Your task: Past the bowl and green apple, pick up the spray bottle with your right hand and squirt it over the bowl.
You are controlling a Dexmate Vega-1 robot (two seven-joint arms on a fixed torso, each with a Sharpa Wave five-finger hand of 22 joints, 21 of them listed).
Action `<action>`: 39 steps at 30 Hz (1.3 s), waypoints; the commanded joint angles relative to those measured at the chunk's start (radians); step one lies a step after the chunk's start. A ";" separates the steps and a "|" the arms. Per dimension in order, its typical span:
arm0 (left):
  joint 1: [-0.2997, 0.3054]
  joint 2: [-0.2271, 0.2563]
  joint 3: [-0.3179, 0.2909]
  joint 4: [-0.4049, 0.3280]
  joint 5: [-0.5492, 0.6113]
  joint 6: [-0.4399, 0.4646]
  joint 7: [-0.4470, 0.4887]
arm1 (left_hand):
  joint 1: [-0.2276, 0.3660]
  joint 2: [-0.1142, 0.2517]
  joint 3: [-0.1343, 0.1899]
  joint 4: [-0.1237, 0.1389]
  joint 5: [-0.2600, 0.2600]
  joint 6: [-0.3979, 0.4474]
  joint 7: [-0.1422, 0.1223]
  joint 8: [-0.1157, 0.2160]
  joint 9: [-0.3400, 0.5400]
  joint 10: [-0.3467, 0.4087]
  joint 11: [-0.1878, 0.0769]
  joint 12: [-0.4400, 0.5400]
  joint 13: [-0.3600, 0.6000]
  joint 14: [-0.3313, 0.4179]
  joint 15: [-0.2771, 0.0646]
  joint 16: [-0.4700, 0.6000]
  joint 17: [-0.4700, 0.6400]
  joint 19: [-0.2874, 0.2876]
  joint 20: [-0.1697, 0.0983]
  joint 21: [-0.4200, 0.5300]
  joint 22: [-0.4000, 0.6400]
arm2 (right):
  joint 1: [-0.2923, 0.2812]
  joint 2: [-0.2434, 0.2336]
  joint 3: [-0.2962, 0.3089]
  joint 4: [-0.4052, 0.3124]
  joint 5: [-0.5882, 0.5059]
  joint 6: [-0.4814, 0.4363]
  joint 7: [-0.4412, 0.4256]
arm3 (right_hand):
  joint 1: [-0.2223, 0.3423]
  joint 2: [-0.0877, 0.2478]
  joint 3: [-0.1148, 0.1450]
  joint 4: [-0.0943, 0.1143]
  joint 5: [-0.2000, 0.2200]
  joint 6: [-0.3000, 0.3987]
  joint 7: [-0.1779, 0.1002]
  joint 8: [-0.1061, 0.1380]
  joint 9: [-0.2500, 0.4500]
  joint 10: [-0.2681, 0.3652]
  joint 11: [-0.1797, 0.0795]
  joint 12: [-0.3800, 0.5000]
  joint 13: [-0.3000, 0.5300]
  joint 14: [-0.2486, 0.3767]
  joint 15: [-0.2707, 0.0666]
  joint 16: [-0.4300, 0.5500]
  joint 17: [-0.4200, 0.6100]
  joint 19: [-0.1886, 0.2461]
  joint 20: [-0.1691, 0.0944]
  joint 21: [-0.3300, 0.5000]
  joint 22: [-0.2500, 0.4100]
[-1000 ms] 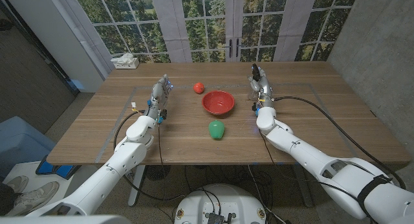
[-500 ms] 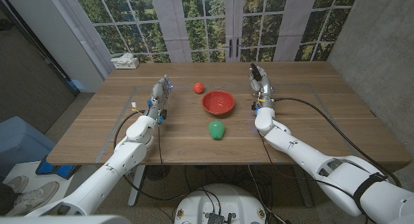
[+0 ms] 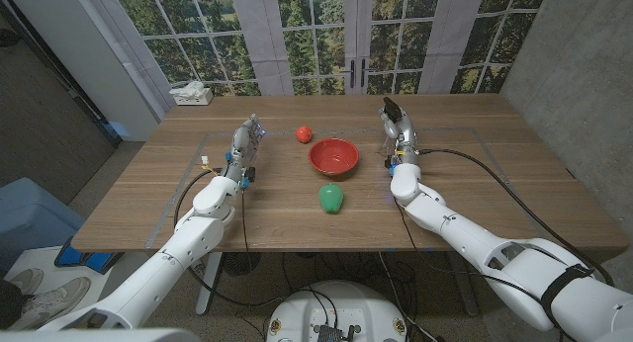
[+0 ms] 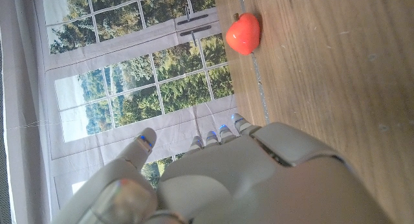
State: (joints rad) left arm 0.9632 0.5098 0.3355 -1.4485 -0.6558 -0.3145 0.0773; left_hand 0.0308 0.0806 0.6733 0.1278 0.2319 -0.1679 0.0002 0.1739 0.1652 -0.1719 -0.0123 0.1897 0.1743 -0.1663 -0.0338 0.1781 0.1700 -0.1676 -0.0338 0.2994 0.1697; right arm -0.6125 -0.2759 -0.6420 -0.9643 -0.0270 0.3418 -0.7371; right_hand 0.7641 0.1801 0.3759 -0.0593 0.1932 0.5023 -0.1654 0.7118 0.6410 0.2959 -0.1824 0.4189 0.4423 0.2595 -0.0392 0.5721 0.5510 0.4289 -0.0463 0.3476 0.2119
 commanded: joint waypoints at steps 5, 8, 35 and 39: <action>0.008 0.007 0.000 -0.013 0.000 0.008 0.004 | 0.002 0.083 -0.002 0.000 0.008 -0.014 0.002 0.002 0.005 -0.083 0.005 0.002 0.004 -0.134 -0.025 -0.001 0.002 -0.017 -0.078 -0.004 0.006 | -0.016 -0.036 0.005 -0.064 0.025 -0.032 0.087 | 0.020 -0.002 -0.006 -0.029 0.001 -0.020 0.014 0.098 0.103 0.047 0.004 0.049 0.064 0.083 -0.171 0.046 0.055 0.025 -0.009 0.035 0.014; 0.008 0.006 -0.001 -0.013 -0.001 0.006 0.003 | 0.002 0.083 -0.002 0.000 0.008 -0.018 0.002 0.001 0.005 -0.084 0.004 0.001 0.004 -0.136 -0.025 -0.002 0.002 -0.017 -0.078 -0.006 0.006 | -0.019 -0.049 0.012 -0.080 0.054 -0.030 0.141 | 0.069 0.013 0.008 -0.057 -0.009 -0.057 0.031 0.195 0.200 0.084 0.016 0.096 0.128 0.197 -0.176 0.130 0.148 0.073 0.008 0.106 0.051; 0.022 0.013 0.000 -0.044 0.006 0.011 0.015 | 0.002 0.083 -0.003 0.000 0.009 -0.024 0.000 0.002 0.006 -0.089 0.003 0.001 0.004 -0.142 -0.023 -0.002 0.002 -0.017 -0.077 -0.016 0.006 | -0.038 -0.064 0.034 -0.117 0.055 -0.031 0.154 | 0.166 0.000 0.031 -0.042 -0.009 -0.147 0.047 0.290 0.162 0.259 -0.012 0.362 0.562 0.589 -0.181 0.682 0.695 0.273 -0.104 0.611 0.340; 0.023 0.014 0.001 -0.049 0.010 0.011 0.017 | 0.002 0.084 -0.003 0.001 0.009 -0.024 -0.001 0.002 0.006 -0.090 0.004 0.001 0.004 -0.142 -0.023 -0.002 0.002 -0.017 -0.078 -0.017 0.006 | -0.042 -0.065 0.039 -0.118 0.045 -0.014 0.136 | 0.160 -0.002 0.025 -0.038 -0.005 -0.155 0.046 0.288 0.159 0.260 -0.014 0.365 0.575 0.597 -0.181 0.708 0.696 0.291 -0.122 0.634 0.343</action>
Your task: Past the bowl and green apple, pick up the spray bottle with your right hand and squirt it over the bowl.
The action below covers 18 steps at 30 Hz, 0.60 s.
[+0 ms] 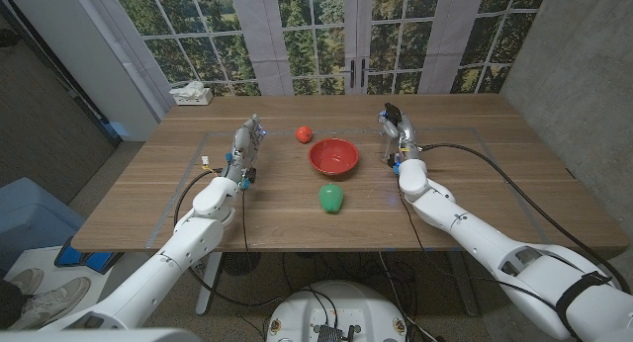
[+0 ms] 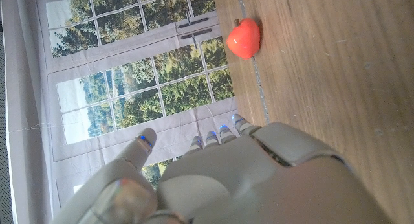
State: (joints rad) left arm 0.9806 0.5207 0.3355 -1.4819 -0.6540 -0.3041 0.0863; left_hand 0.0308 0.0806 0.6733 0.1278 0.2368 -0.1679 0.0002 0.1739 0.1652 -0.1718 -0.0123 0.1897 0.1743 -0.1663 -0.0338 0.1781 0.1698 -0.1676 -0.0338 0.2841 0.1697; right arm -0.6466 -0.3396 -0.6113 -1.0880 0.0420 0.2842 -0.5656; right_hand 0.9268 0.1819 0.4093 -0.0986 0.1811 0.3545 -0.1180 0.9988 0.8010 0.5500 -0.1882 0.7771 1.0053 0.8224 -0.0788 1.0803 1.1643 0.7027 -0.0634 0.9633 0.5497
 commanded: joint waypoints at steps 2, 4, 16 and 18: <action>0.007 0.005 0.001 -0.021 0.011 0.000 0.009 | 0.002 0.084 -0.003 0.001 0.004 -0.025 -0.001 0.002 0.006 -0.090 0.004 0.001 0.004 -0.142 -0.023 -0.002 0.002 -0.017 -0.077 -0.003 0.006 | -0.020 -0.014 0.014 -0.025 -0.027 0.035 -0.037 | -0.005 -0.004 -0.011 0.004 0.011 -0.007 -0.003 0.001 -0.004 0.007 -0.010 0.007 0.016 0.039 -0.141 0.219 0.083 0.022 -0.110 0.031 0.007; 0.008 0.004 0.001 -0.023 0.012 -0.002 0.010 | 0.002 0.084 -0.003 0.001 0.004 -0.025 -0.002 0.002 0.006 -0.090 0.004 0.001 0.004 -0.142 -0.024 -0.002 0.002 -0.017 -0.077 -0.003 0.006 | -0.028 -0.028 0.016 -0.046 -0.029 0.032 -0.029 | -0.006 -0.004 -0.012 0.005 0.012 -0.009 -0.003 0.001 -0.005 0.007 -0.009 0.007 0.019 0.040 -0.141 0.225 0.083 0.022 -0.113 0.034 0.008; 0.022 0.009 0.000 -0.050 0.022 -0.004 0.024 | 0.003 0.085 -0.003 0.001 0.004 -0.025 -0.002 0.003 0.006 -0.091 0.003 0.001 0.004 -0.142 -0.024 -0.001 0.002 -0.015 -0.077 -0.006 0.006 | -0.086 -0.069 0.047 -0.150 -0.042 0.029 -0.032 | -0.015 0.001 -0.015 0.015 0.018 -0.013 -0.004 0.002 -0.006 0.005 -0.008 0.011 0.037 0.037 -0.139 0.251 0.082 0.010 -0.112 0.052 0.011; 0.022 0.010 0.000 -0.052 0.025 -0.005 0.025 | 0.003 0.085 -0.003 0.001 0.004 -0.025 -0.003 0.003 0.006 -0.090 0.003 0.002 0.004 -0.142 -0.023 -0.001 0.002 -0.015 -0.076 -0.007 0.006 | -0.091 -0.071 0.049 -0.160 -0.054 0.021 -0.041 | -0.016 0.001 -0.015 0.016 0.018 -0.013 -0.003 0.002 -0.006 0.005 -0.008 0.012 0.039 0.037 -0.139 0.253 0.081 0.008 -0.113 0.054 0.011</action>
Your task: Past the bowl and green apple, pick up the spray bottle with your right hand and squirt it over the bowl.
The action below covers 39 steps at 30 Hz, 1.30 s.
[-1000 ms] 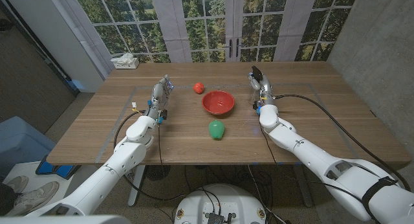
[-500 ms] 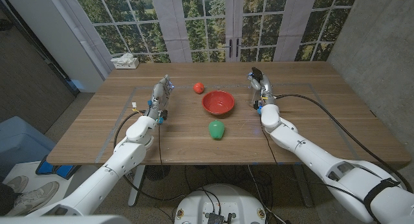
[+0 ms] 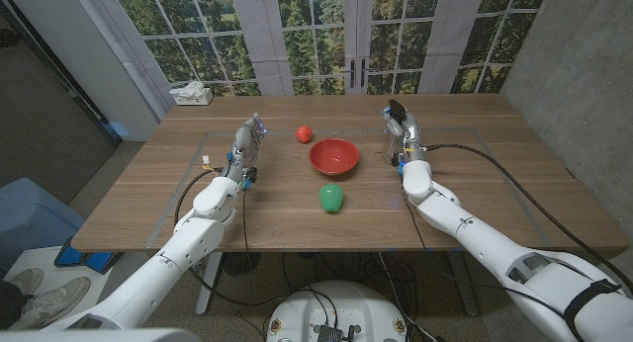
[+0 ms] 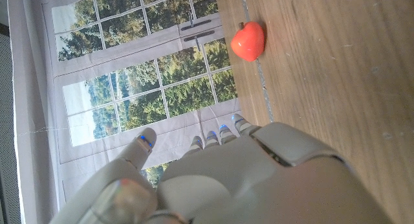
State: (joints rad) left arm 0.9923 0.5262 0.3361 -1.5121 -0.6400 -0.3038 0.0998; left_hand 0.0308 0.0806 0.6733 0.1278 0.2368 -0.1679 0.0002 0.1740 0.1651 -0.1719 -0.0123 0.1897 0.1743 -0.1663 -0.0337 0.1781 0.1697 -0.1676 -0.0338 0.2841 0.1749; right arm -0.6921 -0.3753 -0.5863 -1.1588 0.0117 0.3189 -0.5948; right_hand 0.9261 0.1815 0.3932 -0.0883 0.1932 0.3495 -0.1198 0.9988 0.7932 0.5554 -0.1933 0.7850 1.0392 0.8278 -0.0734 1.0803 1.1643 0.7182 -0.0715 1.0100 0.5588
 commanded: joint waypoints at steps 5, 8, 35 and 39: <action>0.017 0.006 -0.002 -0.033 0.016 -0.009 0.018 | 0.003 0.085 -0.004 0.001 0.004 -0.026 -0.002 0.003 0.006 -0.091 0.003 0.001 0.004 -0.142 -0.024 -0.001 0.002 -0.014 -0.077 -0.008 0.001 | -0.064 -0.042 0.033 -0.113 -0.050 -0.001 -0.041 | -0.018 0.003 0.002 0.010 0.009 -0.012 0.000 0.005 0.006 -0.002 -0.003 0.006 0.015 0.028 -0.145 0.264 0.081 -0.011 -0.107 0.016 0.003; 0.024 0.009 -0.003 -0.042 0.020 -0.009 0.023 | 0.003 0.085 -0.004 0.001 0.004 -0.026 -0.003 0.003 0.006 -0.091 0.003 0.002 0.004 -0.142 -0.024 -0.001 0.002 -0.014 -0.077 -0.009 0.001 | -0.074 -0.044 0.041 -0.131 -0.058 -0.004 -0.052 | -0.018 0.003 0.003 0.011 0.010 -0.012 -0.002 0.007 0.008 -0.003 -0.004 0.006 0.018 0.027 -0.145 0.271 0.081 -0.013 -0.107 0.022 0.003; 0.053 0.011 -0.011 -0.077 0.033 -0.031 0.036 | 0.003 0.085 -0.004 0.000 0.005 -0.026 -0.003 0.004 0.005 -0.090 0.002 0.003 0.004 -0.141 -0.025 0.000 0.001 -0.010 -0.075 -0.015 0.001 | -0.186 -0.102 0.102 -0.284 -0.099 -0.003 -0.065 | -0.024 0.000 0.011 0.023 0.019 -0.014 0.001 0.015 0.009 -0.003 -0.007 0.009 0.047 0.011 -0.144 0.331 0.080 -0.030 -0.111 0.070 -0.003; 0.052 0.010 -0.010 -0.077 0.037 -0.034 0.038 | 0.003 0.085 -0.004 0.000 0.005 -0.026 -0.003 0.004 0.005 -0.090 0.002 0.003 0.004 -0.141 -0.024 0.000 0.001 -0.010 -0.075 -0.016 0.001 | -0.195 -0.115 0.109 -0.303 -0.085 -0.001 -0.034 | -0.025 0.000 0.012 0.024 0.019 -0.014 -0.002 0.015 0.007 -0.001 -0.007 0.011 0.052 0.009 -0.144 0.337 0.080 -0.032 -0.112 0.074 -0.004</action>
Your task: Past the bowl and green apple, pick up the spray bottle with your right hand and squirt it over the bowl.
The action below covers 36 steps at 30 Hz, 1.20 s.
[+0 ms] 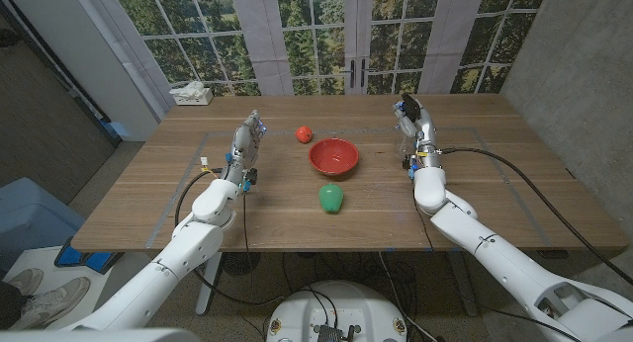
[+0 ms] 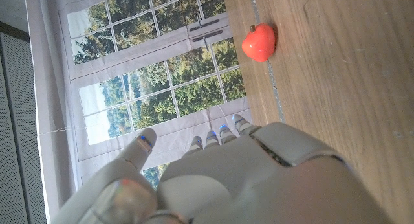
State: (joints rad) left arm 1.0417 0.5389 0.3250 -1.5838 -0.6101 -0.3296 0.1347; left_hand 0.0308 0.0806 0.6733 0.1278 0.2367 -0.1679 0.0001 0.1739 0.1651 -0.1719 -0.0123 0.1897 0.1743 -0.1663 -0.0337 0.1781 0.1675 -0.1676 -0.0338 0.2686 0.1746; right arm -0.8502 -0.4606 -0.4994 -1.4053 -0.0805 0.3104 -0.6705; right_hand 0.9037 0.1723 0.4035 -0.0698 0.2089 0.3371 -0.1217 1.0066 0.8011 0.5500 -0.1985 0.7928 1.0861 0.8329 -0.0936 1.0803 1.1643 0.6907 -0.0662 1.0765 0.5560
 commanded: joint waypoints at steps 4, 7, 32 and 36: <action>0.004 -0.004 0.001 -0.007 0.008 -0.009 0.003 | 0.004 0.086 -0.004 0.000 0.005 -0.026 -0.003 0.004 0.005 -0.090 0.001 0.003 0.004 -0.141 -0.024 0.000 0.003 -0.009 -0.076 -0.001 0.001 | -0.045 -0.045 0.026 -0.078 0.009 0.009 0.070 | -0.004 0.008 0.003 0.007 0.005 -0.002 0.000 0.010 0.001 0.004 -0.002 0.003 0.009 0.000 -0.123 0.346 0.080 -0.009 -0.119 0.014 -0.004; 0.005 -0.004 0.001 -0.008 0.007 -0.009 0.003 | 0.004 0.086 -0.004 0.000 0.005 -0.026 -0.002 0.004 0.005 -0.090 0.002 0.003 0.004 -0.141 -0.024 0.000 0.003 -0.009 -0.076 -0.002 0.001 | -0.051 -0.054 0.030 -0.090 0.024 0.018 0.098 | -0.005 0.007 0.003 0.008 0.005 -0.001 0.000 0.010 0.000 0.005 -0.002 0.003 0.011 -0.002 -0.123 0.351 0.080 -0.011 -0.120 0.018 -0.006; 0.035 0.001 -0.007 -0.042 0.019 -0.016 0.025 | 0.004 0.086 -0.004 0.000 0.005 -0.024 -0.002 0.005 0.005 -0.089 0.004 0.004 0.004 -0.141 -0.024 0.000 0.003 -0.006 -0.076 -0.007 0.002 | -0.081 -0.104 0.040 -0.173 0.057 0.054 0.264 | -0.016 0.004 0.009 0.016 0.012 -0.002 0.004 0.015 -0.001 0.008 -0.002 0.007 0.031 -0.021 -0.122 0.395 0.079 -0.028 -0.121 0.048 -0.028; 0.040 0.000 -0.008 -0.044 0.019 -0.021 0.026 | 0.004 0.086 -0.004 0.000 0.005 -0.024 -0.002 0.005 0.005 -0.089 0.004 0.004 0.004 -0.140 -0.024 0.000 0.003 -0.005 -0.076 -0.007 0.002 | -0.075 -0.106 0.034 -0.177 0.056 0.049 0.287 | -0.017 0.004 0.012 0.016 0.013 0.001 0.005 0.015 -0.005 0.010 -0.003 0.006 0.032 -0.024 -0.122 0.405 0.079 -0.027 -0.119 0.056 -0.035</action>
State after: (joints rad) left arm 1.0669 0.5373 0.3207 -1.6154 -0.5941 -0.3430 0.1522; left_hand 0.0308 0.0806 0.6733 0.1278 0.2367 -0.1679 0.0001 0.1739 0.1651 -0.1719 -0.0123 0.1897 0.1743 -0.1663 -0.0337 0.1781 0.1677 -0.1676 -0.0338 0.2623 0.1745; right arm -0.9286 -0.5552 -0.4586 -1.5598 -0.0276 0.3587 -0.4454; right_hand 0.8974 0.1765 0.4101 -0.0576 0.2160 0.3372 -0.1217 1.0182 0.7964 0.5501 -0.1984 0.7928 1.1138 0.8177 -0.0961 1.0891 1.1643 0.6639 -0.0572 1.1246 0.5235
